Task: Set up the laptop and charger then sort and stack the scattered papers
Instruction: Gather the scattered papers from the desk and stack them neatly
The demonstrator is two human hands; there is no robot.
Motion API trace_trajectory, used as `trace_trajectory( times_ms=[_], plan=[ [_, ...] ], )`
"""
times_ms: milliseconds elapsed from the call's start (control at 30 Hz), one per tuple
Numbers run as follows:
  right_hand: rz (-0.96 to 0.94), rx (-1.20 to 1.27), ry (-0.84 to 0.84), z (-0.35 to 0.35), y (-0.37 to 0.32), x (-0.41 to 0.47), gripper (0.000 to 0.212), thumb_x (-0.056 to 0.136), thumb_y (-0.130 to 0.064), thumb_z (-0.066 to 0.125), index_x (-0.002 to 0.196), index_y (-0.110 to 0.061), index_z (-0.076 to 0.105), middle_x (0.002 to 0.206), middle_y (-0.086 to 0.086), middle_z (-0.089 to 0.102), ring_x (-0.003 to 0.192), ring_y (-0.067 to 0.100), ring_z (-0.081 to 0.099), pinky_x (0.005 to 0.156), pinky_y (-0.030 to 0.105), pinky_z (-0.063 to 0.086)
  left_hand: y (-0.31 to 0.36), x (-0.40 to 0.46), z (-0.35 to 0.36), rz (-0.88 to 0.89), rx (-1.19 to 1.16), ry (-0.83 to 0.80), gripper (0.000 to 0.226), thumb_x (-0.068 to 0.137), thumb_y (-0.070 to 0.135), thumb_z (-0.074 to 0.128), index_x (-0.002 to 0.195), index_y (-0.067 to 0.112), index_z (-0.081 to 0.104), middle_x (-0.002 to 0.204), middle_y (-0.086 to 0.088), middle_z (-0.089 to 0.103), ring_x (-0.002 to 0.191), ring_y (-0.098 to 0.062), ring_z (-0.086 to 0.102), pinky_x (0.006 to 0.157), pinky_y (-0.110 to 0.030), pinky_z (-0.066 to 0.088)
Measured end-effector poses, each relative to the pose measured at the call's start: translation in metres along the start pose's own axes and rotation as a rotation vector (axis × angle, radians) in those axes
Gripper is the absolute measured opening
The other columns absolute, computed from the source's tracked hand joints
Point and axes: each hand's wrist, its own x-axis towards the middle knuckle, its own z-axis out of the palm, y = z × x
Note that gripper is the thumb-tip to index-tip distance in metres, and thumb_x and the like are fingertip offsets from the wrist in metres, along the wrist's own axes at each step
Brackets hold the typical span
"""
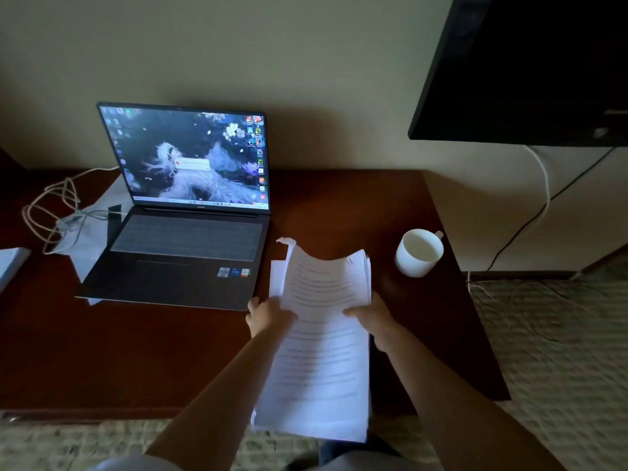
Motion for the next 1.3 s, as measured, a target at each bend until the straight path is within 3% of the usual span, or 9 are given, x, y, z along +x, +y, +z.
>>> trace_trajectory(
  times_ms=[167,367,533,600,733,867,1000,1133,1300],
  plan=[
    [-0.069,0.084,0.084,0.001,-0.006,-0.033,0.026,0.076,0.011,0.066,0.1,0.001,0.067,0.103,0.017,0.068,0.082,0.022,0.062,0.068,0.026,0.051,-0.017,-0.02,-0.01,0.009,-0.501,-0.115,0.035,0.076,0.003,0.072,0.108,0.01,0.058,0.1,-0.006,0.063,0.09,-0.022,0.063,0.061,-0.028,0.053],
    [-0.417,0.277,0.102,-0.02,-0.084,-0.078,0.012,0.077,-0.003,0.072,0.082,-0.015,0.071,0.083,0.003,0.073,0.077,0.021,0.067,0.071,0.031,0.052,0.033,-0.065,-0.066,0.366,-1.004,0.105,0.085,0.074,-0.008,0.073,0.14,0.02,0.029,0.098,0.006,0.059,0.086,-0.007,0.062,0.079,-0.032,0.053],
    [-0.489,0.294,0.074,-0.049,-0.108,-0.093,0.014,0.073,-0.008,0.079,0.078,-0.018,0.07,0.068,-0.008,0.072,0.068,0.006,0.07,0.071,0.026,0.055,0.055,-0.08,-0.074,0.45,-0.863,0.114,0.069,0.055,0.022,0.09,0.115,0.01,0.057,0.104,-0.007,0.067,0.098,-0.023,0.065,0.081,-0.044,0.057],
    [-0.494,0.248,0.011,-0.061,-0.104,-0.093,0.015,0.072,-0.008,0.08,0.081,-0.014,0.071,0.067,-0.007,0.071,0.063,-0.001,0.067,0.069,0.024,0.052,0.055,-0.087,-0.067,0.431,-0.831,0.129,0.057,0.063,0.013,0.088,0.112,0.008,0.059,0.101,-0.008,0.067,0.096,-0.026,0.066,0.078,-0.042,0.058],
    [-0.582,0.231,-0.001,-0.083,-0.111,-0.088,0.018,0.078,-0.009,0.076,0.093,-0.005,0.068,0.073,-0.009,0.058,0.057,-0.027,0.051,0.054,0.0,0.042,0.07,-0.102,-0.061,0.452,-0.761,0.214,0.031,0.069,0.01,0.084,0.092,0.017,0.065,0.09,-0.006,0.069,0.083,-0.022,0.066,0.067,-0.035,0.059],
    [-0.545,0.17,-0.098,-0.1,-0.112,-0.078,0.014,0.072,-0.019,0.082,0.078,-0.017,0.07,0.068,-0.007,0.07,0.074,-0.001,0.067,0.071,0.016,0.053,0.081,-0.123,-0.053,0.402,-0.863,0.25,0.02,0.07,0.003,0.081,0.079,0.013,0.066,0.076,0.0,0.068,0.067,-0.008,0.066,0.051,-0.015,0.051],
    [-0.457,0.1,-0.234,-0.101,-0.086,-0.066,0.023,0.07,-0.019,0.083,0.088,-0.012,0.07,0.084,0.001,0.074,0.086,0.016,0.071,0.082,0.032,0.057,0.076,-0.14,-0.034,0.365,-0.876,0.292,0.022,0.07,0.003,0.081,0.082,0.013,0.065,0.081,-0.001,0.068,0.073,-0.013,0.067,0.053,-0.018,0.054],
    [-0.474,0.183,-0.281,-0.102,-0.082,-0.063,0.018,0.072,-0.015,0.081,0.087,-0.015,0.07,0.077,-0.004,0.074,0.076,0.012,0.071,0.069,0.024,0.057,0.078,-0.151,-0.03,0.318,-0.942,0.358,0.023,0.069,0.005,0.081,0.085,0.012,0.066,0.085,-0.004,0.069,0.08,-0.017,0.067,0.066,-0.031,0.057],
    [-0.456,0.133,-0.31,-0.104,-0.061,-0.056,0.022,0.07,-0.019,0.083,0.088,-0.021,0.071,0.089,-0.003,0.074,0.088,0.017,0.07,0.086,0.042,0.055,0.074,-0.159,-0.015,0.298,-0.917,0.391,0.023,0.072,0.007,0.08,0.087,0.015,0.064,0.089,-0.004,0.068,0.086,-0.018,0.065,0.065,-0.028,0.053]
  ],
)
